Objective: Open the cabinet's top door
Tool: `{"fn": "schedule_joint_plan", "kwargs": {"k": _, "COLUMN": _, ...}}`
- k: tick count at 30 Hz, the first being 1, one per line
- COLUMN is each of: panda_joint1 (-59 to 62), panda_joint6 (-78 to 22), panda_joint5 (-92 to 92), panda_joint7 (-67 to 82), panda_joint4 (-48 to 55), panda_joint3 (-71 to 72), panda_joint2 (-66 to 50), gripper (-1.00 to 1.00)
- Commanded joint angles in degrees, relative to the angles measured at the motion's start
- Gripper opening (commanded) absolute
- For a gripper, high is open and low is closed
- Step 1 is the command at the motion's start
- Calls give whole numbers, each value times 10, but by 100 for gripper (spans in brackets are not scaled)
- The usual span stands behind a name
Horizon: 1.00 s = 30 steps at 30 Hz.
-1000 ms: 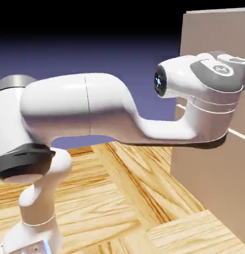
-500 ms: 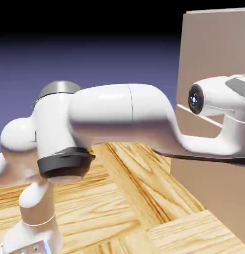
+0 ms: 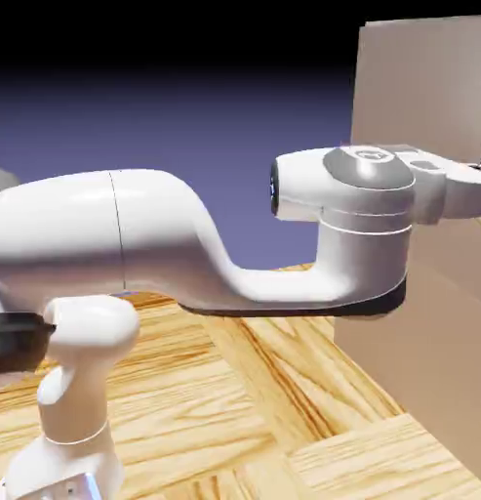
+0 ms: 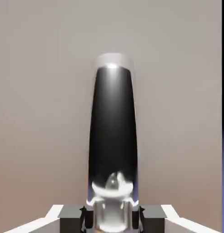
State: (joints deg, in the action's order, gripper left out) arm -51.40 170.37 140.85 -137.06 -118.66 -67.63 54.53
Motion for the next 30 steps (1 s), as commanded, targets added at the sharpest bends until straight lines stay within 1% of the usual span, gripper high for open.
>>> {"fn": "schedule_joint_plan", "kwargs": {"k": 1, "panda_joint1": 21, "panda_joint6": -12, "panda_joint5": -2, "panda_joint7": -3, "panda_joint4": -19, "panda_joint3": 16, "panda_joint2": 2, "gripper": -100}}
{"fn": "schedule_joint_plan", "kwargs": {"k": 11, "panda_joint1": 228, "panda_joint6": -120, "panda_joint5": -69, "panda_joint7": -15, "panda_joint4": -200, "panda_joint3": 180, "panda_joint2": 43, "gripper": -100}}
{"fn": "schedule_joint_plan", "kwargs": {"k": 19, "panda_joint1": 387, "panda_joint6": -207, "panda_joint5": -200, "panda_joint7": 17, "panda_joint4": -341, "panda_joint3": 340, "panda_joint2": 121, "gripper": -100}}
{"fn": "schedule_joint_plan", "kwargs": {"k": 24, "panda_joint1": 453, "panda_joint6": -264, "panda_joint5": -313, "panda_joint7": 54, "panda_joint4": -412, "panda_joint3": 444, "panda_joint2": 188, "gripper": -100}}
{"fn": "schedule_joint_plan", "kwargs": {"k": 30, "panda_joint1": 486, "panda_joint6": -344, "panda_joint5": -459, "panda_joint7": 101, "panda_joint4": -469, "panda_joint3": 568, "panda_joint2": 268, "gripper": -100}}
